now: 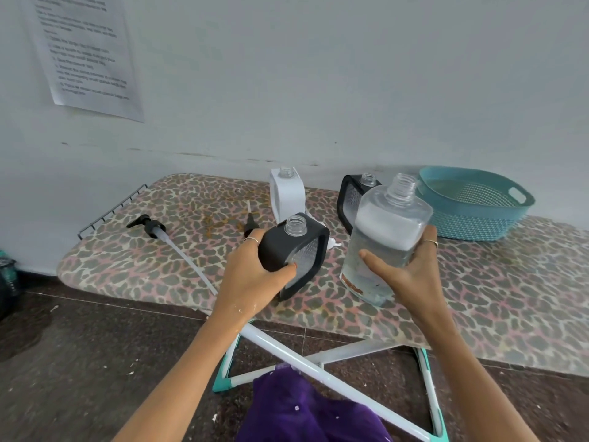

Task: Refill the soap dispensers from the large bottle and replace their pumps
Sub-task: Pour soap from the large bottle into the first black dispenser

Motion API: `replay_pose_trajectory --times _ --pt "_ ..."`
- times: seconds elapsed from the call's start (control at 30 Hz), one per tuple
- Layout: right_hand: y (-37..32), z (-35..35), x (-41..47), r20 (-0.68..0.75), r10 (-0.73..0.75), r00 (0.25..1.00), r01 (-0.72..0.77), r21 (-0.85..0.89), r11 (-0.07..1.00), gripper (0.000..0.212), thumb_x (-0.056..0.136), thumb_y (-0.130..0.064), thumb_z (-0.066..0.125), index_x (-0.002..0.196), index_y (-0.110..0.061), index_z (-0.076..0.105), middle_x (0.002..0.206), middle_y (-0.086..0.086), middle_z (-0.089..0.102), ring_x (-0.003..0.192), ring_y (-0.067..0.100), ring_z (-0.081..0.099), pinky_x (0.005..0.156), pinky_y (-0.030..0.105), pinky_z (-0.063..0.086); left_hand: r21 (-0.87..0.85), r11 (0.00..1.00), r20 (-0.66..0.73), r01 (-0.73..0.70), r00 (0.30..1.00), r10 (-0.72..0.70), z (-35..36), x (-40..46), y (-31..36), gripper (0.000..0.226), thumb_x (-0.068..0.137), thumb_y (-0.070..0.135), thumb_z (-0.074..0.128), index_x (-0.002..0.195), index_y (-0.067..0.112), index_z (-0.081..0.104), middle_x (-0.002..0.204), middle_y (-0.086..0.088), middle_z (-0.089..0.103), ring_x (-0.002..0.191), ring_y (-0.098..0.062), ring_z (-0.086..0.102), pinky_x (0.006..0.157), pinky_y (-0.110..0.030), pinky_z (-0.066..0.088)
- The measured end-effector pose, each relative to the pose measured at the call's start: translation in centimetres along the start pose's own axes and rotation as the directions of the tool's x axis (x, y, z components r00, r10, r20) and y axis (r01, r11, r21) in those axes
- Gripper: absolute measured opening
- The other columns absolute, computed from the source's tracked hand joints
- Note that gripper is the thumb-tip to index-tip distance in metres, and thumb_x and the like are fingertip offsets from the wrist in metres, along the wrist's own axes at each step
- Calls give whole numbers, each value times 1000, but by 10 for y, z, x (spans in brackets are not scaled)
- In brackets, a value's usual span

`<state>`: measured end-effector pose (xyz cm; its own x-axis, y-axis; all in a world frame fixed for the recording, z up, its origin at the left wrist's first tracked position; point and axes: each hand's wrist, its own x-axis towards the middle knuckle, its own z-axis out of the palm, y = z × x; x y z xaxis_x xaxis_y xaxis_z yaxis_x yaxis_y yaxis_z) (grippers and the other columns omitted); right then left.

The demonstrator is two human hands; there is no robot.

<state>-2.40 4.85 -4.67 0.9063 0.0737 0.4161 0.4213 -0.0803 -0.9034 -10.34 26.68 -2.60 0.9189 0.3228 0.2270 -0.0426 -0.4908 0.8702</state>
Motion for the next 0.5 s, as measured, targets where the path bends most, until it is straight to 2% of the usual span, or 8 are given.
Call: replay_pose_trajectory --times 0.17,0.27,0.37,0.5 --pt "0 -1 0 24 25 999 -26 30 999 86 55 -38 85 125 -23 38 123 -4 56 114 11 59 95 45 51 -14 999 -5 -44 999 44 3 -3 -5 39 79 11 74 111 21 56 90 6 69 79 -2 63 64 -10 50" --pt "-2 0 2 29 30 999 -32 51 998 85 56 -38 86 126 -26 39 126 -3 56 116 11 58 96 46 51 -61 996 -19 -60 998 59 9 -9 -11 47 81 15 74 120 25 48 100 14 65 90 5 61 71 -6 47" --pt "-2 1 3 12 3 1000 -3 48 999 86 60 -34 87 130 -25 39 127 -4 56 117 12 58 97 45 50 -122 989 -73 -80 995 71 18 -12 -17 58 81 15 76 129 21 44 108 17 62 97 8 60 80 -9 50" --pt "-2 3 3 -4 -36 999 36 29 999 83 64 -20 86 132 -21 39 123 -12 57 113 5 58 97 37 51 -139 983 -166 -120 981 96 30 -12 -24 65 79 14 77 133 17 41 107 24 56 95 13 58 77 -7 49"
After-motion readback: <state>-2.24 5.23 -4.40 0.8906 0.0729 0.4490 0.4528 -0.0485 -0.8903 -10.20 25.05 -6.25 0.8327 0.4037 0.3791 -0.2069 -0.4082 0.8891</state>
